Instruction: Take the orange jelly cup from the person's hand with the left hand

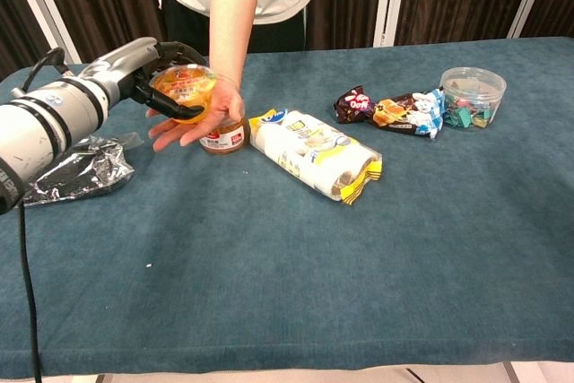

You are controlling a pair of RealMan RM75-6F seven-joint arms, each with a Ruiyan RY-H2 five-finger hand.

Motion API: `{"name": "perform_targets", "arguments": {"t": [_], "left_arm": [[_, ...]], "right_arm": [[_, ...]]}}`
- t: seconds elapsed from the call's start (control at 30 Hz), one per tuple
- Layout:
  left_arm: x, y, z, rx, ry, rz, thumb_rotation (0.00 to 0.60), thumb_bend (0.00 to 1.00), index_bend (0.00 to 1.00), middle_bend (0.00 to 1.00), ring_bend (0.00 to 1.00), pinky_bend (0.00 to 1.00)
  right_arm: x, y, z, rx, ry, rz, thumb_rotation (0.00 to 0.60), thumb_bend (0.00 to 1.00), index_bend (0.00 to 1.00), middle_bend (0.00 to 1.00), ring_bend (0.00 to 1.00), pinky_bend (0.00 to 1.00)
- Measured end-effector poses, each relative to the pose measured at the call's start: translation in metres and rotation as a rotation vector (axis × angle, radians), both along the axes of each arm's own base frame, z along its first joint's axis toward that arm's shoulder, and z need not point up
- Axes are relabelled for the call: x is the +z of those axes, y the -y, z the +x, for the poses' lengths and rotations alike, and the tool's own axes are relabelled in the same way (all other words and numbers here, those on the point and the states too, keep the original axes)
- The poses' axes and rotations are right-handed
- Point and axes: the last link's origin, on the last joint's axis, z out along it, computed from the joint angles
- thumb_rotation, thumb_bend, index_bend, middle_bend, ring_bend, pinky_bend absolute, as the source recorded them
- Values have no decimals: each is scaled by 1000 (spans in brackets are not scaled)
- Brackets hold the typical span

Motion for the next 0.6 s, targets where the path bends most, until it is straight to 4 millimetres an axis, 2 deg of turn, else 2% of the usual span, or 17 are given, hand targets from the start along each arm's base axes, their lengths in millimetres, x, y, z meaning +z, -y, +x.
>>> {"name": "perform_targets", "arguments": {"t": [0.03, 0.27, 0.4, 0.6], "left_arm": [[-1, -1, 0, 2, 6, 6, 600, 287, 425, 409, 388, 493], [-6, -2, 4, -15, 49, 34, 600, 303, 571, 578, 528, 632], [-2, 0, 9, -67, 76, 65, 600, 318, 579, 589, 539, 644], [22, 14, 15, -146, 95, 123, 600, 317, 573, 588, 538, 646]], "right_arm": [[0, 0, 0, 0, 1, 1, 600, 211, 0, 0, 0, 0], [4, -1, 0, 2, 10, -9, 600, 211, 0, 0, 0, 0], [6, -1, -1, 0, 14, -14, 600, 211, 0, 0, 0, 0], [3, -1, 0, 2, 7, -2, 600, 211, 0, 0, 0, 0]]}}
